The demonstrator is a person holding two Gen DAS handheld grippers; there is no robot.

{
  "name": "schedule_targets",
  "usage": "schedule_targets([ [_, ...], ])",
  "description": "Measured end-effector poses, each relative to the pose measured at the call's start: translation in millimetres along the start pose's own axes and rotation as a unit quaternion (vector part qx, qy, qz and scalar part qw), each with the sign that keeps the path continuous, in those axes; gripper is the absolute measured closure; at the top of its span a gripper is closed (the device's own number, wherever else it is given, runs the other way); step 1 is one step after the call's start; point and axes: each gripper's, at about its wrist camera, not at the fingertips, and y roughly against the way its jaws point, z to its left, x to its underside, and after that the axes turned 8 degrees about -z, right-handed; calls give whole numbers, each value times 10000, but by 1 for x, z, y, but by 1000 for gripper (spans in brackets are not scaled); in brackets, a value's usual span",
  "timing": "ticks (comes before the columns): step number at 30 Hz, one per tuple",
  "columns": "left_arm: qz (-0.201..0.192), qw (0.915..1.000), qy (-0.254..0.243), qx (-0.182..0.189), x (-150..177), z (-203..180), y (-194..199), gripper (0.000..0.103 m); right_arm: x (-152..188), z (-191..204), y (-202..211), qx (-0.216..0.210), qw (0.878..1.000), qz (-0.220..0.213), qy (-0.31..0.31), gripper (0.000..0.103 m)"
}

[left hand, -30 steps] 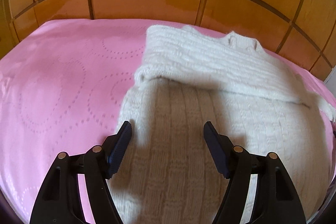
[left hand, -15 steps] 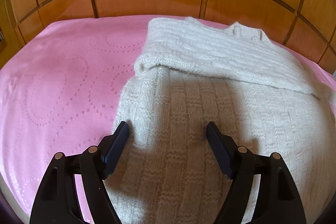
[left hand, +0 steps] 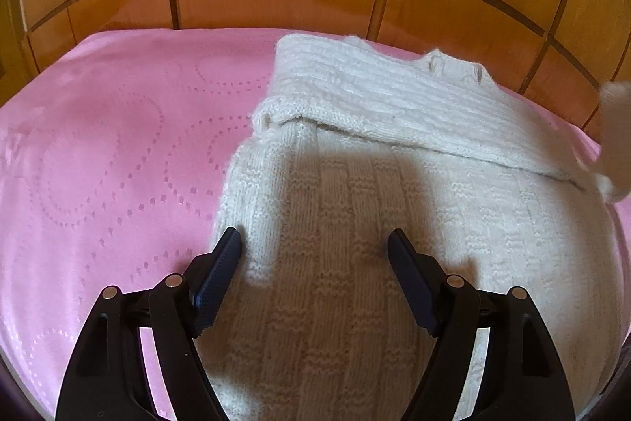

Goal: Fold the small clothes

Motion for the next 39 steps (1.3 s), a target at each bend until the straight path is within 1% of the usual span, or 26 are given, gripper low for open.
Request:
schedule_targets([
  [2, -5, 10000, 67, 66, 0, 2, 1, 28, 20, 44, -19, -266, 9989, 227, 320, 97],
  [3, -6, 9999, 91, 92, 0, 3, 3, 28, 35, 70, -35, -417, 9970, 413, 512, 97],
  [5, 5, 9997, 156, 184, -1, 6, 4, 27, 62, 105, -55, -589, 9927, 708, 776, 97],
  [6, 13, 9994, 218, 252, -1, 9, 6, 28, 82, 127, -68, -704, 9888, 923, 943, 97],
  [8, 28, 9985, 370, 403, -4, 15, 9, 28, 118, 162, -86, -754, 9801, 1214, 1374, 97],
  [9, 47, 9979, 440, 468, -5, 18, 10, 28, 131, 173, -90, -773, 9763, 1323, 1529, 96],
  [12, 18, 9965, 566, 617, -10, 24, 15, 28, 171, 198, -106, -981, 9611, 1689, 1953, 90],
  [13, -25, 9964, 575, 630, -13, 26, 17, 28, 179, 203, -108, -1028, 9585, 1744, 2009, 89],
  [14, -46, 9963, 576, 640, -14, 27, 18, 28, 183, 207, -107, -1083, 9578, 1775, 1984, 86],
  [16, -87, 9950, 640, 755, -21, 31, 21, 28, 183, 198, -103, -1166, 9598, 1761, 1851, 78],
  [17, -101, 9944, 674, 808, -24, 32, 21, 28, 183, 194, -98, -1184, 9611, 1733, 1798, 70],
  [18, -128, 9934, 717, 884, -30, 32, 21, 28, 182, 187, -90, -1190, 9634, 1678, 1719, 65],
  [20, -143, 9914, 822, 1004, -40, 33, 19, 28, 178, 171, -75, -1142, 9667, 1611, 1630, 64],
  [22, -77, 9872, 1021, 1225, -54, 33, 11, 27, 171, 147, -55, -1034, 9717, 1533, 1472, 60],
  [23, -20, 9845, 1125, 1349, -62, 32, 5, 28, 169, 134, -45, -986, 9743, 1507, 1352, 56],
  [26, 112, 9799, 1257, 1543, -84, 22, -14, 28, 165, 80, -15, -651, 9846, 1380, 855, 52],
  [30, 296, 9785, 1213, 1642, -99, 0, -38, 28, 157, 4, 16, -42, 9926, 1207, 161, 48],
  [31, 360, 9783, 1184, 1660, -101, -6, -44, 33, 154, -13, 23, 78, 9934, 1146, -36, 48],
  [33, 535, 9789, 1119, 1627, -105, -19, -61, 38, 149, -37, 32, 233, 9938, 1044, -316, 48],
  [34, 624, 9784, 1095, 1641, -104, -23, -68, 50, 145, -45, 36, 299, 9939, 987, -394, 48],
  [35, 789, 9791, 1027, 1568, -103, -31, -79, 57, 143, -50, 38, 346, 9940, 932, -449, 48],
  [36, 864, 9800, 1012, 1478, -101, -34, -85, 67, 140, -55, 38, 367, 9941, 874, -521, 48],
  [38, 867, 9815, 1049, 1349, -99, -37, -94, 78, 134, -58, 37, 338, 9946, 795, -577, 48],
  [39, 846, 9820, 1031, 1340, -99, -38, -95, 90, 132, -57, 36, 333, 9949, 772, -564, 48],
])
